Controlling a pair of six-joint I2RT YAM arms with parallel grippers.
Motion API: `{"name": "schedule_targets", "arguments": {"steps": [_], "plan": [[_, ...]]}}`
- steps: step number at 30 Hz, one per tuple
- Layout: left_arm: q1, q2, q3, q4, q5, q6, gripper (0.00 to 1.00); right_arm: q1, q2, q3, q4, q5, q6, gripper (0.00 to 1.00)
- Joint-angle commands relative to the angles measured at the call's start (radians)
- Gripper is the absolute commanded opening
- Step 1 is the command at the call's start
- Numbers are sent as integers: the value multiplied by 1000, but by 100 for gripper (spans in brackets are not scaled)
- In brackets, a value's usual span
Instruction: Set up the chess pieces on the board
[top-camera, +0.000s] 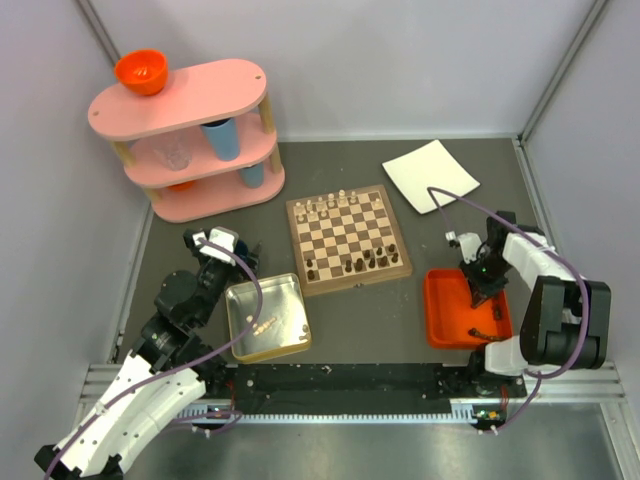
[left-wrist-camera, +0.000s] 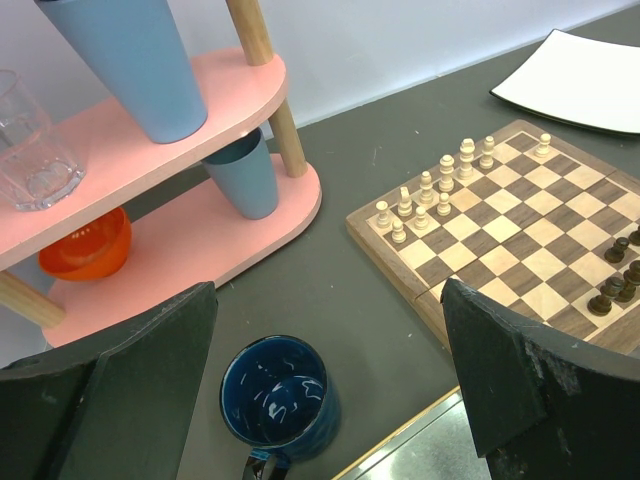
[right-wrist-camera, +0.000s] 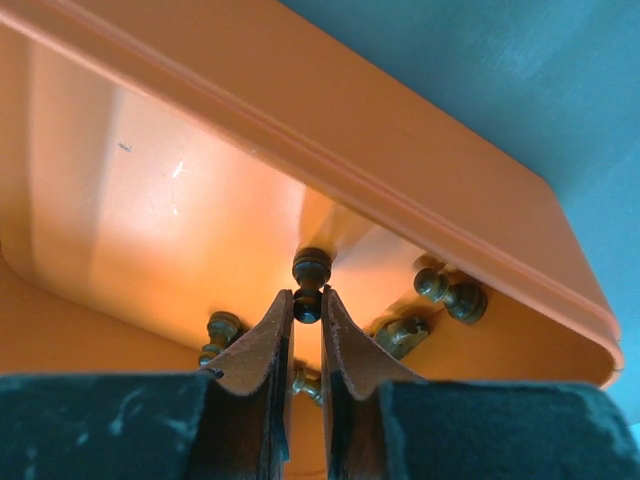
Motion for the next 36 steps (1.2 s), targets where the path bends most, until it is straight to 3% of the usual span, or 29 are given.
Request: {"name": "schedule_targets", "arguments": {"steps": [1,11,16,26,30,36], "plan": [[4,-2,31,34,6,-11,99,-6,-63,41,-58,-25,-39,6],[4,12,27,38,-10,-8,99,-6,-195,185,-220,-66,-97,6],[4,29,27,38,-13,-5,99,21,-198,336,-282,-218,-99,6],[4,34,18,44,-40,9,99,383,-29,552,-202,-443,-36,6],[4,29,15,44,-62,13,99,601,118,745,-196,-413,-29,7],[4,-1,2,54,-111,26,99,794,423,1045,-202,-295,7,7]]}}
